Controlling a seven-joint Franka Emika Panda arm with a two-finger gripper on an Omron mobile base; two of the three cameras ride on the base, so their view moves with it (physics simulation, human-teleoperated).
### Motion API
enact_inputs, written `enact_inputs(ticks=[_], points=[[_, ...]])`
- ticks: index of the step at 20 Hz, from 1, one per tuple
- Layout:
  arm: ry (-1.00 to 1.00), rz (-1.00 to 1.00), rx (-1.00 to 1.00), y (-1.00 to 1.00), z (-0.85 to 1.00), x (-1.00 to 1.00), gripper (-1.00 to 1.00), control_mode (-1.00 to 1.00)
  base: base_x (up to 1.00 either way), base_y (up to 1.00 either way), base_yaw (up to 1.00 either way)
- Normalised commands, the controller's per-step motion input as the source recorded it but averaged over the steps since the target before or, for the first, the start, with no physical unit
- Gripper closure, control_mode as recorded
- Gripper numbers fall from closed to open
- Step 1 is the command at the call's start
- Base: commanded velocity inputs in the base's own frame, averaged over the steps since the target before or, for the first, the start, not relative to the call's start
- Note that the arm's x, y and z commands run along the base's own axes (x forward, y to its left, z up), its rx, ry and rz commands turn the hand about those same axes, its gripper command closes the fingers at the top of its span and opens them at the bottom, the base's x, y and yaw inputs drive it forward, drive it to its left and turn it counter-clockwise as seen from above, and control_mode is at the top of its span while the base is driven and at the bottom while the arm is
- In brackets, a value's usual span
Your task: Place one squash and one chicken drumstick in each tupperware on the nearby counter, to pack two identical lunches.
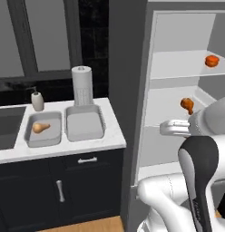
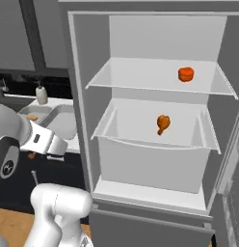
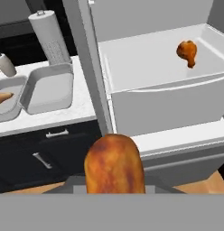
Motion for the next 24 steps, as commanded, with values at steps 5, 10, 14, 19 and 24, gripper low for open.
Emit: enact_inputs(ticks=[5, 10, 14, 19, 24], points=[[0.0, 0.0, 0.0, 0.0, 0.0, 0.0, 1.0, 1.0, 0.19, 1.0, 0.0], [0.0, 0.0, 0.0, 0.0, 0.0, 0.0, 1.0, 1.0, 0.71, 1.0, 0.0], [0.0, 0.0, 0.0, 0.0, 0.0, 0.0, 1.0, 1.0, 1.0, 1.0, 0.02], [0.0, 0.0, 0.0, 0.0, 0.0, 0.0, 1.0, 1.0, 0.79, 0.61, 0.06], [0.0, 0.02, 0.0, -0.16, -0.09, 0.09, 1.0, -1.0, 0.19, -0.01, 0.03]])
